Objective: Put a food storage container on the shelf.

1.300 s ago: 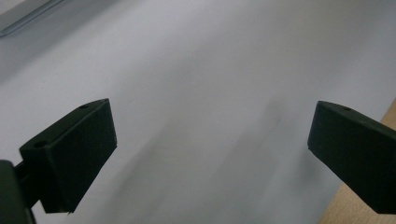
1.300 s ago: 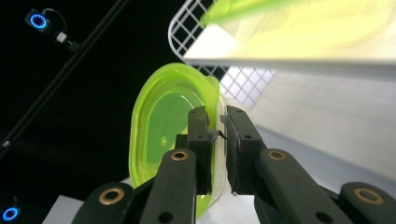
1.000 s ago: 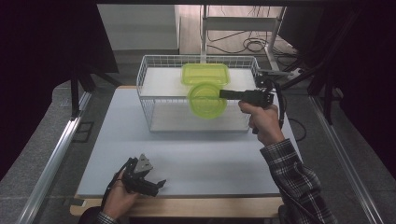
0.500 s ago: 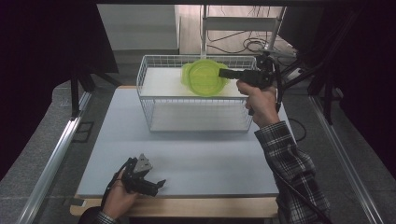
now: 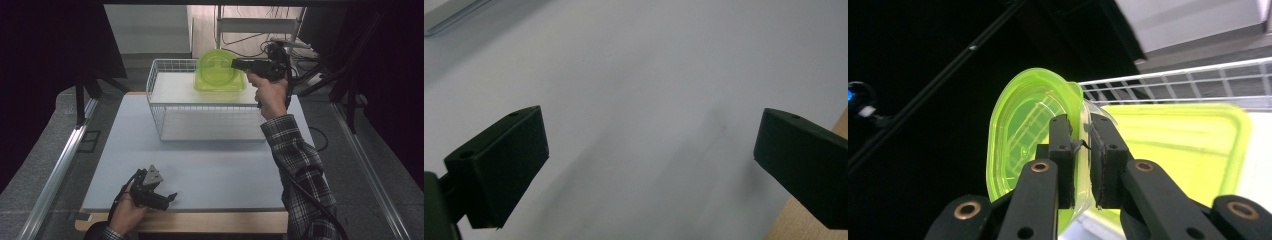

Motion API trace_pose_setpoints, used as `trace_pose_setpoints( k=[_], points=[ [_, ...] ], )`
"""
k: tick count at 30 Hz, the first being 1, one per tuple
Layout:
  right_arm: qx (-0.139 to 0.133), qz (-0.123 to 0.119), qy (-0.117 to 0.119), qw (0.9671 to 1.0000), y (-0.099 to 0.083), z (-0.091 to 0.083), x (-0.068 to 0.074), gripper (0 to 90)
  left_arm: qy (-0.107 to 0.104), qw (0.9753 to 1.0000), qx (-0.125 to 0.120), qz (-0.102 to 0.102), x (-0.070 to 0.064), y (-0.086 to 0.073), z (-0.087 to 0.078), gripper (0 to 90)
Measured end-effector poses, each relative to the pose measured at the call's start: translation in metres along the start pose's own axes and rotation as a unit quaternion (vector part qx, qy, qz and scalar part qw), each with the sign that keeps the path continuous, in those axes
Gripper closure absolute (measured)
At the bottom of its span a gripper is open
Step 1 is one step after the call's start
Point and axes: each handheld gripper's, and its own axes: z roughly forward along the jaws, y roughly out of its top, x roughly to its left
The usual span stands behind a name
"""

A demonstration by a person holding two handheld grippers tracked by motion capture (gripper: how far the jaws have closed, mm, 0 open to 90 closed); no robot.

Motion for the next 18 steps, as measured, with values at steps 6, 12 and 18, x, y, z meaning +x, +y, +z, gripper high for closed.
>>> trace_pose_setpoints(
  k=[6, 12, 18],
  points=[
    [-0.001, 0.007, -0.016, 0.9998, 0.004, 0.006, -0.007, 81.2, 0.0, 1.0, 0.001, 0.0, 0.0, 0.0, 0.0, 0.8],
    [0.001, 0.025, -0.027, 0.9993, 0.005, 0.009, -0.011, 80.8, 0.0, 1.0, 0.002, 0.002, 0.0, 0.0, 0.001, 0.7],
    [0.0, 0.009, -0.06, 0.9981, 0.007, 0.013, -0.007, 77.2, 0.001, 1.0, 0.005, 0.005, 0.0, -0.001, 0.001, 0.7]
  ],
)
